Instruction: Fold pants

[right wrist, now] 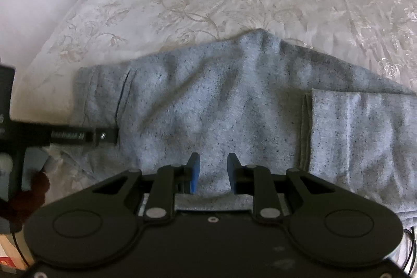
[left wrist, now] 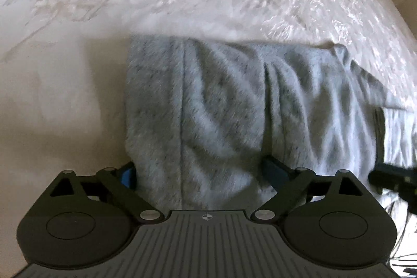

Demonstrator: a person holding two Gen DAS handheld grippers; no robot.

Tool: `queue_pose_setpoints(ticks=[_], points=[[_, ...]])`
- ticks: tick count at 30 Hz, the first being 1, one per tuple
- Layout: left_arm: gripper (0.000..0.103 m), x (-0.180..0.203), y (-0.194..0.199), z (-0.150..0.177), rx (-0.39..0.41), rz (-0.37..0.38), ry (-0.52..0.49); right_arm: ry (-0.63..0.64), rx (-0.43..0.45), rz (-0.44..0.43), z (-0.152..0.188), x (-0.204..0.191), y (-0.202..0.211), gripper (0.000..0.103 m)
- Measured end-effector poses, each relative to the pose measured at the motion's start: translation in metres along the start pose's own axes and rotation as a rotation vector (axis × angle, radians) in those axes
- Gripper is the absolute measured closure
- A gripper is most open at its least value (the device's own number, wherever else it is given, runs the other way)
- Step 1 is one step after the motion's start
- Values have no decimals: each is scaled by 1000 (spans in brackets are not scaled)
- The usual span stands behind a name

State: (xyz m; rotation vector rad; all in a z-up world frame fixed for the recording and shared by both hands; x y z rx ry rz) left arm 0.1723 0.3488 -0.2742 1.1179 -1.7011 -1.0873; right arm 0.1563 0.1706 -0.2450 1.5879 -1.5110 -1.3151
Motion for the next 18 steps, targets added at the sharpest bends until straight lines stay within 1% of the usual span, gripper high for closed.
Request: queue_pose_setpoints(ticks=[1,2,3,4,6,8,10,12,15,18], points=[[18,2,1,-3,8,0,0,0,-2,3,2,1,1,78],[29,3,3,-5,14,-5,0,1,-6,8,4,2,2,78],[42,4,4,-6,16,-15,-2,1,-9,13,7,3,3,78],[49,5,8,-6,24,-10,-10,0,-12,17,11,6,4,78],[73,6,13,-6,45,2,-17,-4,-27,28,19,10,2,78],[75,3,20,-6,58,-6,1,-4,-54,50,30,14,-2,78],[76,2,26,-6,65,-1,30,2,-103,68,45,17,-10,81],[77,4,31,-8,69,2,46,22,-131,84,56,18,-18,82],[79,12,41,-10,85,17,52,62,-138,105,64,16,-30,82],[80,24,54,-14,115,35,51,100,-144,108,63,13,-38,82]])
Point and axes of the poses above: each gripper's, at about its wrist camera, not at the fingertips, and y roughly against the way its jaws point, x to its right, z to its underside, the point moved 9 cm from there along -y, roughly the way its jaws point, and after that the axes turned 7 degrees about -y, right-handed, at the moved point
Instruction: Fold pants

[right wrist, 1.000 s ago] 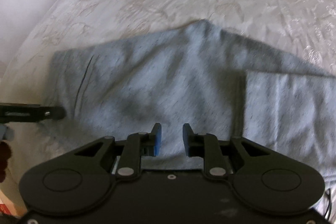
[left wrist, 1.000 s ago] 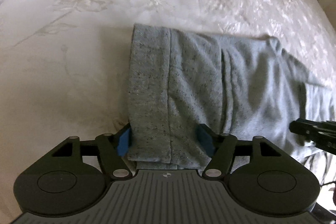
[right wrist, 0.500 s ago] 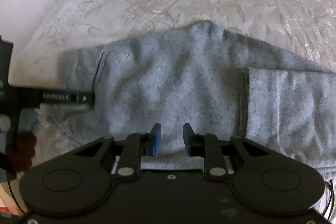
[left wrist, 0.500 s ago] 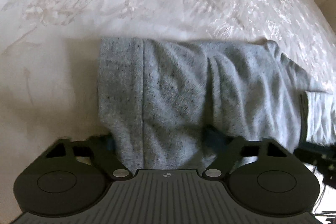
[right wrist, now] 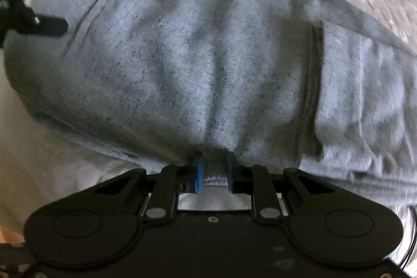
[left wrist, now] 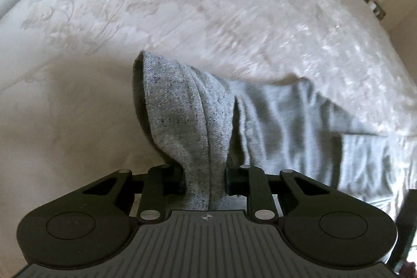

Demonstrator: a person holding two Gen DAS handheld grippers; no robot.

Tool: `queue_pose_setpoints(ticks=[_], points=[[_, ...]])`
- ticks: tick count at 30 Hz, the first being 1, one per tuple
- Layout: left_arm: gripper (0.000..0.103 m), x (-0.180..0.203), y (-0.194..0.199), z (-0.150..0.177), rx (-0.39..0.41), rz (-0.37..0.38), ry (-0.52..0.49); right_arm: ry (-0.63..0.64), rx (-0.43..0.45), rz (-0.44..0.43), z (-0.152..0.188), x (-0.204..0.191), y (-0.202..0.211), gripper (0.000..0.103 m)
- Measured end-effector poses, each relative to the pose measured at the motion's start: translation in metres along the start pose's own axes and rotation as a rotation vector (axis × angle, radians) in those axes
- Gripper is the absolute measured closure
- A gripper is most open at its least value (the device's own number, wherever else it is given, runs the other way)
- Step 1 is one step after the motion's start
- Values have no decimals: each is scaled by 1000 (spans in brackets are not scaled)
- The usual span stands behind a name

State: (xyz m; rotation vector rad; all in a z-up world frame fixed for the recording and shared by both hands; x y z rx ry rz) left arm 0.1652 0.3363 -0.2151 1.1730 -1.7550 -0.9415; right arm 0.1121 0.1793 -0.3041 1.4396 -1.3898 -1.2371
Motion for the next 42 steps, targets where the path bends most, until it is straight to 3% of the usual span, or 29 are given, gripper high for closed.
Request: queue_pose_setpoints(ticks=[3,8,14,19,24,26,28,32,37,38,40,42], points=[[81,15,11,-7,32,6,-7,3,0,-31,-4,-1,5,82],[82,52,36,-20,87,37,-13,-94,85,-186,-11,18,53,82],[83,134,46,-30,125,79,-87,-135,171,-267,-9,64,103,82],[83,223,15,-33,103,115,-141,-173,193,-248,-3,130,116,82],[83,301,-50,-16,30,123,-196,-214,197,-211,7,205,120,82],[99,329,-78,-7,-16,152,-206,-220,187,-193,11,230,118,82],[99,346,-93,0,-53,152,-193,-222,182,-181,11,252,118,82],[98,362,-91,3,-23,96,-212,-212,188,-183,10,278,120,81],[98,343,-71,-1,15,-56,-247,-195,210,-239,-5,281,122,54],[98,333,-68,0,12,-99,-251,-193,215,-249,-11,279,121,51],[97,315,-64,3,-2,-161,-244,-182,216,-270,-21,272,119,35],[94,292,-61,8,-26,-205,-211,-178,212,-293,-31,261,112,28]])
Point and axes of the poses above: each gripper's, at about its wrist camera, not at the fingertips, and y roughly against the way its jaws point, x to its right, z to its underside, the point moved 9 cm from there along -y, roughly the way its jaws point, and after that the axes turned 7 degrees about -y, right-handed, at the moved point
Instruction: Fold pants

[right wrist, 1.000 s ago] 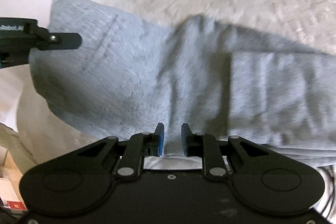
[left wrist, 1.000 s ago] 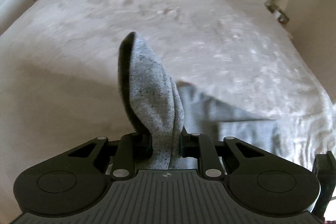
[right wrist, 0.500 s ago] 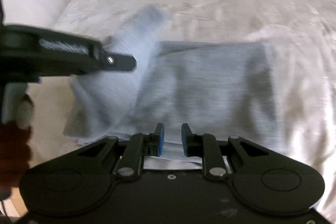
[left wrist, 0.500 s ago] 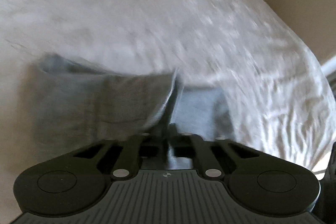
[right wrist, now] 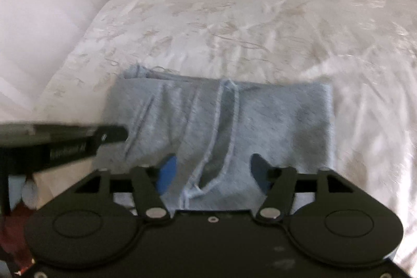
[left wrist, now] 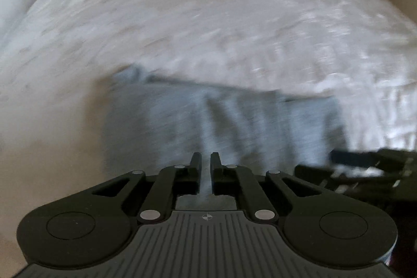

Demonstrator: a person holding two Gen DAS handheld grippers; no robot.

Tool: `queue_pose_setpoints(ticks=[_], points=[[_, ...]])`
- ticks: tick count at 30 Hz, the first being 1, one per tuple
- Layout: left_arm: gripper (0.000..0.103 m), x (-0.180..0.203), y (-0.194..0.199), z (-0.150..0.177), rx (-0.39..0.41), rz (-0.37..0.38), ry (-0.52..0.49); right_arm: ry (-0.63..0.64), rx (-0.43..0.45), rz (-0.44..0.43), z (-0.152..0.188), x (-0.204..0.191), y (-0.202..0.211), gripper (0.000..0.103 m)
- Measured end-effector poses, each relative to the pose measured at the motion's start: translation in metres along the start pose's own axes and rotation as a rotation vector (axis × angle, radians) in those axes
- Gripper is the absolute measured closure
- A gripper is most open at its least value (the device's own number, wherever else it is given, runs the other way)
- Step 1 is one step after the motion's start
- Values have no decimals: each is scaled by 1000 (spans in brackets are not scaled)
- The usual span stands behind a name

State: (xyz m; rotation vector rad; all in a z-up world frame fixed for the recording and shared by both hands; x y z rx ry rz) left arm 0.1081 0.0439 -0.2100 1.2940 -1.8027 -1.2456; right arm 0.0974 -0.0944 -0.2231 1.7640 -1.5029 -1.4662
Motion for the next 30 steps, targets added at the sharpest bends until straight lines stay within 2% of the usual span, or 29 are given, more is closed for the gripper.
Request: queue_pose_setpoints(ticks=[1,5,8,11,13,14,19,23,30], points=[[93,-9,-1,4,-13,-9,21,0,-7,-4,-2,-2,-7,25],[91,-40,-6,18,-54,-28,100,-24,-61,11,-4,-6,-37,25],[91,-59,-6,27,-69,-40,123,-65,-101,14,-3,-6,-58,25],[85,-72,-5,32,-72,-23,135,-99,-134,-2,-2,-10,-73,28],[85,-81,-4,33,-66,-2,150,-105,-141,-26,-1,-18,-77,49],[85,-83,-4,33,-60,8,156,-109,-145,-33,-1,-22,-79,51],[84,-94,1,28,-11,62,156,-109,-95,12,-3,-28,-76,85],[83,-98,6,26,37,102,153,-117,-42,6,-8,-34,-60,89],[82,-102,13,28,78,95,106,-35,51,-13,-15,-71,-19,90]])
Point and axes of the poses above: each gripper's, at about its wrist camera, not at the fingertips, and y roughly against the way its jaws point, x to its right, z to its underside, the point moved 9 cm from there along -y, roughly the way its jaws point, and after that the axes turned 7 degrees about -y, right-handed, at the moved point
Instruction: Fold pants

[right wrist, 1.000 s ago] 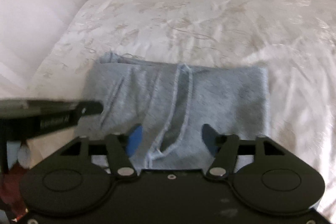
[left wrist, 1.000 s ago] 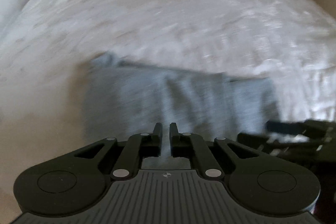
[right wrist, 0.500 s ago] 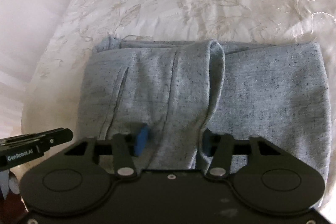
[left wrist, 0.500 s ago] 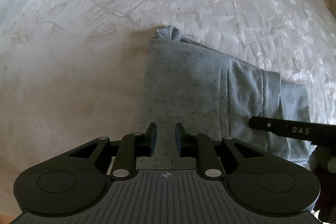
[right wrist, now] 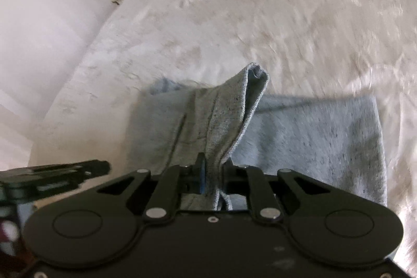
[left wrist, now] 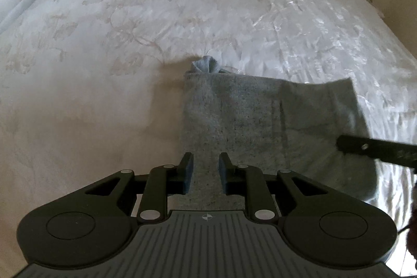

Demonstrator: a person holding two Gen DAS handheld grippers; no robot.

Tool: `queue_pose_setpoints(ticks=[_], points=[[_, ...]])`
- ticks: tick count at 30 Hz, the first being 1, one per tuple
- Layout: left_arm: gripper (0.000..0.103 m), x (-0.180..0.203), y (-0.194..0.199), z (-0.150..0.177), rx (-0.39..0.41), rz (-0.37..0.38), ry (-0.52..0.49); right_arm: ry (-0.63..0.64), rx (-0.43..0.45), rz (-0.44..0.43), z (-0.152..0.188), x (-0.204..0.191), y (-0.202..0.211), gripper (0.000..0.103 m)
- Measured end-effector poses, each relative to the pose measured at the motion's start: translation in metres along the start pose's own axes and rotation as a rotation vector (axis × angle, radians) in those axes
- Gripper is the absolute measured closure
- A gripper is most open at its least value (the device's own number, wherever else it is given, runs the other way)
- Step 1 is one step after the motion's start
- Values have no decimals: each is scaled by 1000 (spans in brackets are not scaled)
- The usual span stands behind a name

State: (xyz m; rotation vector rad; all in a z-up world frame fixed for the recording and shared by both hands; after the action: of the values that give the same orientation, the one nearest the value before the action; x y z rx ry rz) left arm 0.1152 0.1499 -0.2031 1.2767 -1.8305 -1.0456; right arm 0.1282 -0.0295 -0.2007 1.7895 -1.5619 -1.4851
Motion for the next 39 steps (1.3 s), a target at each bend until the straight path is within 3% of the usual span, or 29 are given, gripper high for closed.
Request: queue_pose_setpoints(ticks=[5,10,16,20,27,32,39], points=[[80,1,7,-5,28,11,3,9,53,-10,-8,-3,41,91],[65,12,9,-9,41,28,-14,-28,90,79,-17,43,67,91],[65,45,-6,-6,4,41,-89,-63,17,228,-3,111,36,91],[65,72,-14,-5,-17,55,-156,-38,-15,258,5,118,15,91],[65,101,-22,1,-32,68,-189,63,118,192,-17,95,48,91],[65,107,-24,7,-50,59,-175,-5,48,221,-17,118,29,91],[65,100,6,31,-31,39,-150,-146,48,44,-57,97,50,91]])
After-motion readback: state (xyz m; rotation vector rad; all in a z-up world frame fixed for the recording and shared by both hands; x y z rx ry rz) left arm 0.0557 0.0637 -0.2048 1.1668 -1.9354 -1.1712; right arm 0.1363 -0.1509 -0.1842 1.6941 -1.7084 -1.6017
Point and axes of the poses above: each gripper's, at about its wrist camera, not at the fingertips, and y roughly against the way its jaws point, x to its right, z to its underside, the point moved 9 cm from there along -y, roughly the way its jaws point, and after that the axes turned 7 degrees about -y, right-handed, at the moved point
